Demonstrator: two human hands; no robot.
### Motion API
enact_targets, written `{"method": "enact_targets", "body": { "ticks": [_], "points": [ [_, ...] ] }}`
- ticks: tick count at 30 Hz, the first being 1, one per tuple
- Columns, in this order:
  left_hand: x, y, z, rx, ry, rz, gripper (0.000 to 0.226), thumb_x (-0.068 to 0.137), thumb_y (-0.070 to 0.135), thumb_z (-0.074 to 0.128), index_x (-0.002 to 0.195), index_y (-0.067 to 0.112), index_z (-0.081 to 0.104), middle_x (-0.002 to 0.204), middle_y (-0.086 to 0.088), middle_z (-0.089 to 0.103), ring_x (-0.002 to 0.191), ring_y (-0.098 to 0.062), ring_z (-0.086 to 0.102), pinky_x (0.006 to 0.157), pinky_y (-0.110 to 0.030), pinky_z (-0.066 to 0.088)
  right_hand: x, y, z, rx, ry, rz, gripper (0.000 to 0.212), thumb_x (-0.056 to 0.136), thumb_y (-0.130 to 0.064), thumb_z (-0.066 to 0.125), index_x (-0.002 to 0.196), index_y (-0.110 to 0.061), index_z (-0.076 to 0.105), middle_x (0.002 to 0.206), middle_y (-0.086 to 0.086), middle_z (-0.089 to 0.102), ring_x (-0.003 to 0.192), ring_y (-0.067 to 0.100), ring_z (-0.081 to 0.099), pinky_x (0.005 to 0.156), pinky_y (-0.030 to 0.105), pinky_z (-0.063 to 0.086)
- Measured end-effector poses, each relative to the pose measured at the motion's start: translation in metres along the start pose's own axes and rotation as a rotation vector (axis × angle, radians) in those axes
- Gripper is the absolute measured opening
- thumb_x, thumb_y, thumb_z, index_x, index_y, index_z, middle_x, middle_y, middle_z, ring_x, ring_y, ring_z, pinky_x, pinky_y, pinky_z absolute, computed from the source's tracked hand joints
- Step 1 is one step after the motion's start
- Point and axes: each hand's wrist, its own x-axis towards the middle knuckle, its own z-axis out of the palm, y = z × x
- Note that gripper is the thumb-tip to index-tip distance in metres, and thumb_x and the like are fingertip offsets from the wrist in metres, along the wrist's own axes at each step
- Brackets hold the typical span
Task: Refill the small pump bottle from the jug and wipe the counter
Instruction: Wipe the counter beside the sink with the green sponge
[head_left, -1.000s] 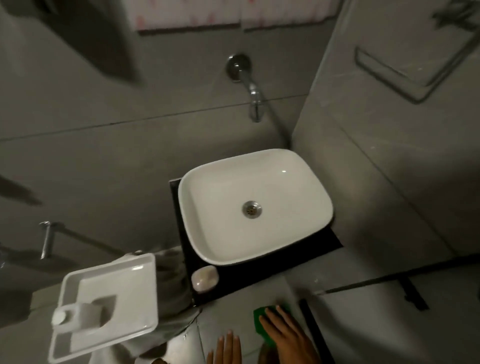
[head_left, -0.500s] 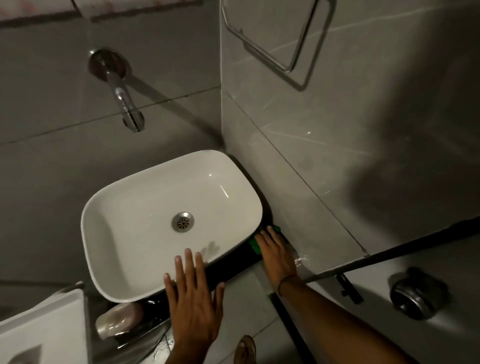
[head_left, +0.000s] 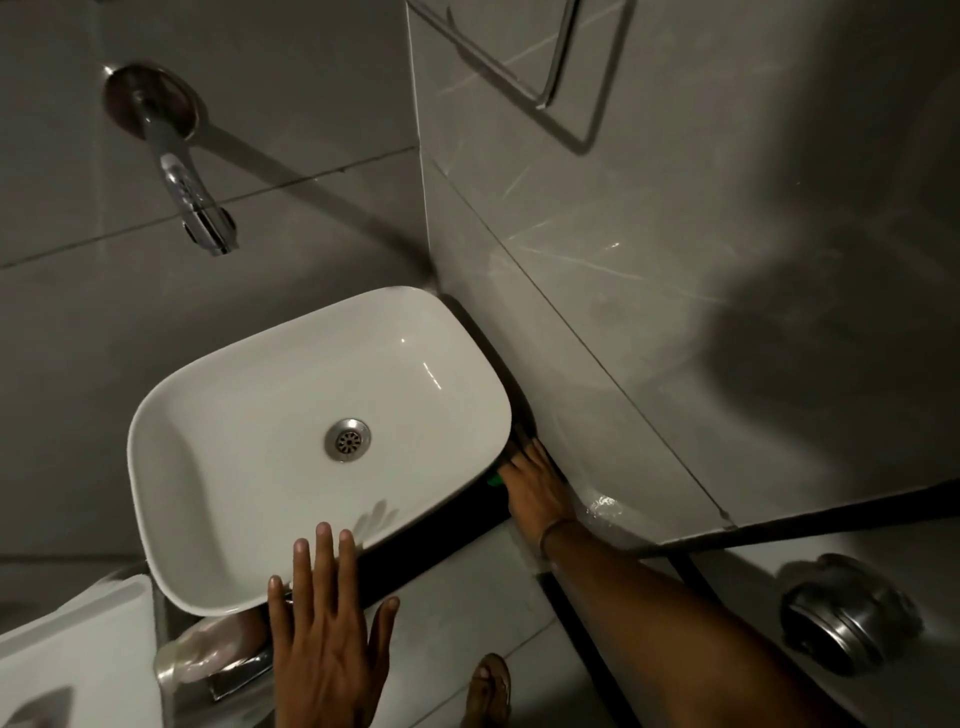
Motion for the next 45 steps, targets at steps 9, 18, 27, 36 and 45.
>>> {"method": "enact_targets", "body": {
  "ticks": [9,18,27,36,45],
  "points": [
    [-0.009,-0.011,-0.008,-0.022,0.006,0.028,0.083,0.096,0.056,0.035,0.158,0.001,0.039,0.170,-0.020,0.028,0.156,-0.044,0.028,0.121,-0.065,0.026,-0.062,0.016,0.008,-0.006,0.088,-0.055,0.078,0.077,0.025,0.060,0.146,-0.011,0.054,0.157,0.010,0.045,0.149,0.037,0.033,0.121,0.051,0.032],
    [-0.019,-0.030,-0.012,-0.047,-0.048,0.057,0.082,0.096,0.050,0.044,0.160,0.000,0.033,0.172,-0.021,0.023,0.158,-0.044,0.021,0.124,-0.062,0.025,-0.064,-0.040,0.031,0.063,0.080,-0.057,0.075,0.076,0.025,0.045,0.143,-0.008,0.056,0.155,0.012,0.048,0.150,0.041,0.032,0.122,0.055,0.028],
    [-0.022,-0.040,-0.028,-0.068,-0.139,0.124,0.074,0.100,0.040,0.035,0.160,-0.001,0.030,0.171,-0.023,0.023,0.159,-0.043,0.018,0.123,-0.064,0.027,-0.061,-0.067,0.025,0.087,0.039,0.063,0.073,0.083,0.020,0.035,0.148,-0.009,0.050,0.159,0.012,0.042,0.153,0.037,0.025,0.126,0.048,0.021],
    [-0.025,-0.049,-0.033,-0.056,-0.216,0.073,0.088,0.085,0.008,0.060,0.161,-0.008,0.019,0.173,-0.026,0.010,0.161,-0.042,0.008,0.127,-0.061,0.023,-0.091,-0.070,0.029,0.074,-0.006,-0.096,0.072,0.079,0.021,0.041,0.144,-0.007,0.055,0.156,0.012,0.046,0.150,0.039,0.031,0.122,0.053,0.029],
    [-0.032,-0.052,-0.048,-0.089,-0.222,0.036,0.083,0.082,0.019,0.017,0.160,-0.009,0.016,0.172,-0.027,0.006,0.160,-0.044,0.004,0.129,-0.059,0.016,-0.107,-0.104,0.044,0.118,0.013,-0.230,0.060,0.078,0.001,0.036,0.126,-0.008,0.070,0.138,0.012,0.065,0.135,0.040,0.054,0.109,0.056,0.045]
  ]
}}
